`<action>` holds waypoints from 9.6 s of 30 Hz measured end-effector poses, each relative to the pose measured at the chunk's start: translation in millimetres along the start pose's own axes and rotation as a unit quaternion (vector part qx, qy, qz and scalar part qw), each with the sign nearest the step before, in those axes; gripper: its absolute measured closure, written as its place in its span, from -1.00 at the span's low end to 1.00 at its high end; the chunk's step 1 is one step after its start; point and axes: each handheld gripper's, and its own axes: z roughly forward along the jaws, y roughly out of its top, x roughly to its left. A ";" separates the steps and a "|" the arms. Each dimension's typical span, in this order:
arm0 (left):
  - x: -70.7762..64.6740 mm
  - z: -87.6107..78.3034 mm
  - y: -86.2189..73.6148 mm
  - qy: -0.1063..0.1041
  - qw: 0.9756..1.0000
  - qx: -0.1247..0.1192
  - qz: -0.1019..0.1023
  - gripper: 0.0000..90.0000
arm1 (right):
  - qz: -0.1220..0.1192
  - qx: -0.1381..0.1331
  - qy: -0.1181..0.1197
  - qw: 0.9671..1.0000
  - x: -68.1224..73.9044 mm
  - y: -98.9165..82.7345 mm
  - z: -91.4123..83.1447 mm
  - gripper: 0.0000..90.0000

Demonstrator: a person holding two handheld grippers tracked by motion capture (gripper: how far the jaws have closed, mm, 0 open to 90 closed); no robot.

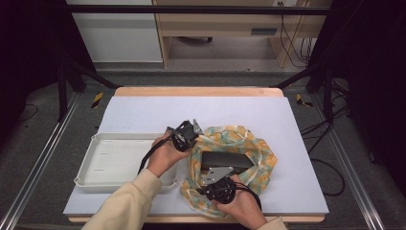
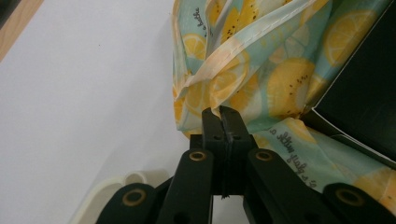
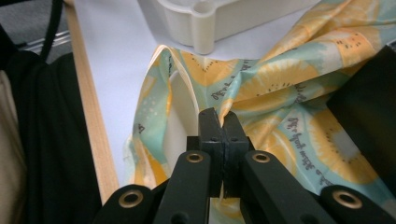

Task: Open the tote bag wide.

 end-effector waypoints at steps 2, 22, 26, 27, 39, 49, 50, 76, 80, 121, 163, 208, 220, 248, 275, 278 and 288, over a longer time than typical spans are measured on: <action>0.4 0.4 -0.4 -0.001 1.000 0.000 0.000 1.00 | 0.001 -0.001 0.002 1.000 0.1 -0.2 0.1 1.00; 3.3 -0.5 -6.4 -0.009 0.999 -0.027 -0.027 0.91 | 0.007 -0.016 0.006 1.000 -2.3 -3.3 -2.7 0.84; 1.7 -8.1 -9.5 -0.005 0.998 -0.046 -0.037 0.69 | 0.013 -0.018 -0.010 1.000 -2.5 -4.0 -6.3 0.48; 1.3 -10.5 -10.6 -0.004 0.998 -0.053 -0.039 0.62 | 0.017 -0.015 -0.015 1.000 -1.8 -3.8 -7.9 0.36; -2.3 -42.3 -17.4 0.012 0.994 -0.100 -0.048 0.07 | 0.034 -0.034 -0.081 0.996 -2.5 -2.6 -45.3 -0.28; -20.9 -60.8 -26.4 -0.003 0.992 -0.122 -0.030 0.07 | 0.091 -0.057 -0.184 0.977 -27.2 -20.9 -111.9 -0.25; -23.5 -61.6 -27.4 -0.003 0.992 -0.125 -0.028 0.07 | 0.096 -0.056 -0.195 0.974 -29.9 -22.5 -116.9 -0.25; -88.6 -51.0 -20.8 -0.091 0.986 -0.134 0.023 0.05 | 0.143 -0.002 -0.290 0.946 -69.3 -36.6 -125.4 0.13; -100.2 -47.6 -18.9 -0.107 0.985 -0.135 0.030 -0.01 | 0.140 -0.005 -0.295 0.945 -71.8 -30.5 -130.3 -0.04; -144.2 -14.4 -21.9 -0.156 0.979 -0.103 0.083 0.98 | 0.134 0.077 -0.276 0.949 -140.5 -50.9 -100.0 0.99; -103.3 -66.5 -32.5 -0.124 0.976 -0.178 0.003 0.18 | 0.099 -0.078 -0.272 0.954 -62.6 -29.6 -159.4 0.41; -34.1 0.8 -23.2 -0.017 0.995 -0.061 -0.074 1.00 | 0.055 0.008 -0.136 0.989 -34.8 -57.5 -67.3 0.99; -37.1 3.5 -28.7 -0.024 0.997 -0.040 -0.068 1.00 | 0.071 -0.006 -0.147 0.987 -39.8 -64.0 -79.0 1.00; -38.0 4.3 -36.8 -0.019 0.998 -0.021 -0.063 1.00 | 0.150 0.017 -0.210 0.966 -68.9 -98.3 -99.8 1.00; -96.4 -23.5 -36.4 -0.099 0.985 -0.141 -0.024 1.00 | 0.144 0.007 -0.206 0.968 -64.4 -97.8 -102.2 1.00; -98.7 -21.0 -41.1 -0.099 0.986 -0.133 -0.022 1.00 | 0.141 0.001 -0.206 0.968 -61.9 -96.4 -104.4 1.00; -103.5 -11.8 -48.7 -0.098 0.988 -0.117 -0.024 1.00 | 0.115 -0.071 -0.235 0.963 -55.5 -65.4 -136.8 1.00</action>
